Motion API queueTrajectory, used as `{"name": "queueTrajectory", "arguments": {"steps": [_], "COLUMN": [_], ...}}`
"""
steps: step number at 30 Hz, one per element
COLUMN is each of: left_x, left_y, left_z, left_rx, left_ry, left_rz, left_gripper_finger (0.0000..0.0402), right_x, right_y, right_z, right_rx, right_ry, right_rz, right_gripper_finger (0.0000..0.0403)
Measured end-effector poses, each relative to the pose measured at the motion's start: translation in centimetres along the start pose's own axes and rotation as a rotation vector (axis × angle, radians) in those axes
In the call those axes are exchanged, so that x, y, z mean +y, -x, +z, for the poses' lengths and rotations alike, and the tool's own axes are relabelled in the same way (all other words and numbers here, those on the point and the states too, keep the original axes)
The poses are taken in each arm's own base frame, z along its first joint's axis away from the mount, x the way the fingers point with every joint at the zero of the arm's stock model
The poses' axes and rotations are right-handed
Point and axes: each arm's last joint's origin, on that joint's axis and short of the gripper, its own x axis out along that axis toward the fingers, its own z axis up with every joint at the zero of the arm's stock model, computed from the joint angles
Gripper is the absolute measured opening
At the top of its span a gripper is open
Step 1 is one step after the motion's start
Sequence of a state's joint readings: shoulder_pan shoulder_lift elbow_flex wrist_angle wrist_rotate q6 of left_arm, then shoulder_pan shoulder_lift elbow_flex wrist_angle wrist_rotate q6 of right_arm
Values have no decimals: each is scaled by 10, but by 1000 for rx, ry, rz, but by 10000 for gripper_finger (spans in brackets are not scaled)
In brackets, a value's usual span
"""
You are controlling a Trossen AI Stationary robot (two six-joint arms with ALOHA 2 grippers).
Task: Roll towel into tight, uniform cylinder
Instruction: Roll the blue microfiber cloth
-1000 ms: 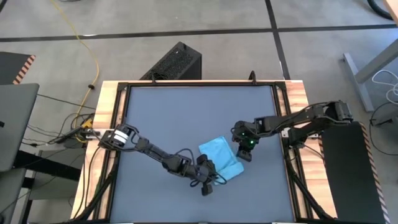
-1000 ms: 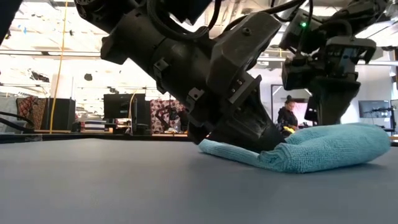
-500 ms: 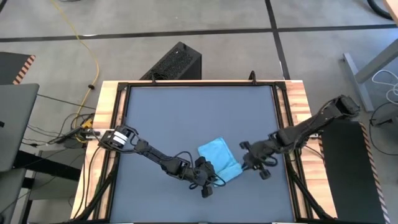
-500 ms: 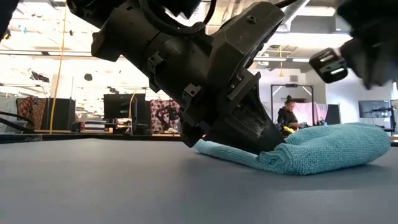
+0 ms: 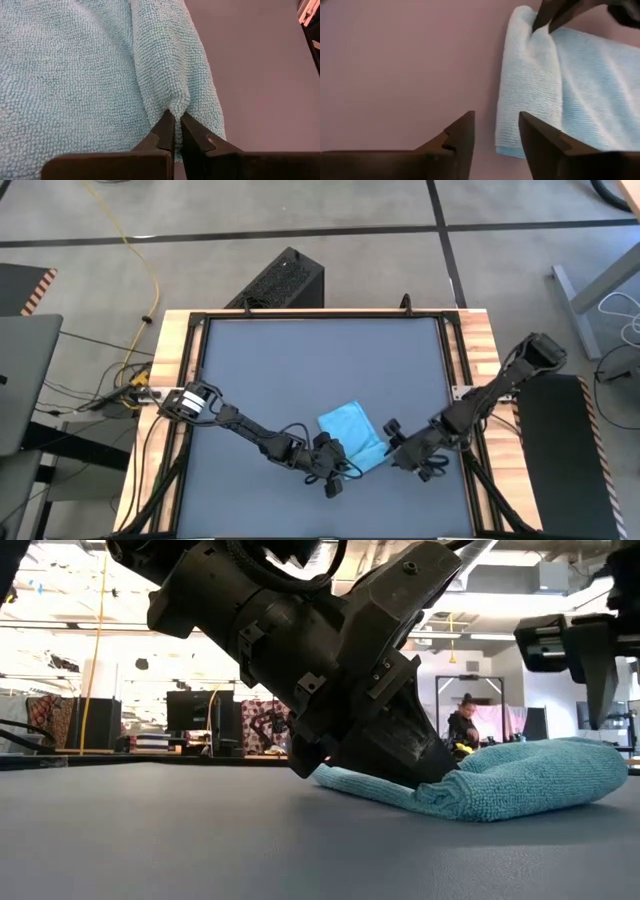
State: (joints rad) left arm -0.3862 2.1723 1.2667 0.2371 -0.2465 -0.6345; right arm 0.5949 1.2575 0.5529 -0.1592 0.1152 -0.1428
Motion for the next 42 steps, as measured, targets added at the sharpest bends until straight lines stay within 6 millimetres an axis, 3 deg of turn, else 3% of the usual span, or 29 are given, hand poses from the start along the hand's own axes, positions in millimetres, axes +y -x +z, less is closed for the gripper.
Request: {"name": "queueTrajectory", "arguments": {"steps": [6,17,22,29,42], "left_x": [0,0,-2,-11,-19], "left_y": [0,0,0,3,31], "left_z": [0,0,-1,-7,10], "left_rx": [2,4,22,34,55], "left_ry": [9,20,22,26,-98], "left_rz": [-3,-13,-38,-60,-43], "left_gripper_finger": [0,0,0,0,57], "right_x": [7,0,-3,-6,-40], "right_y": [-2,-40,-51,-45,-41], "right_z": [-1,-14,-19,-15,-15], "right_rx": [6,95,122,83,32], "right_ry": [54,47,-4,-91,-457], "right_rz": [-75,-118,-129,-50,265], "right_gripper_finger": [211,188,151,28,25]}}
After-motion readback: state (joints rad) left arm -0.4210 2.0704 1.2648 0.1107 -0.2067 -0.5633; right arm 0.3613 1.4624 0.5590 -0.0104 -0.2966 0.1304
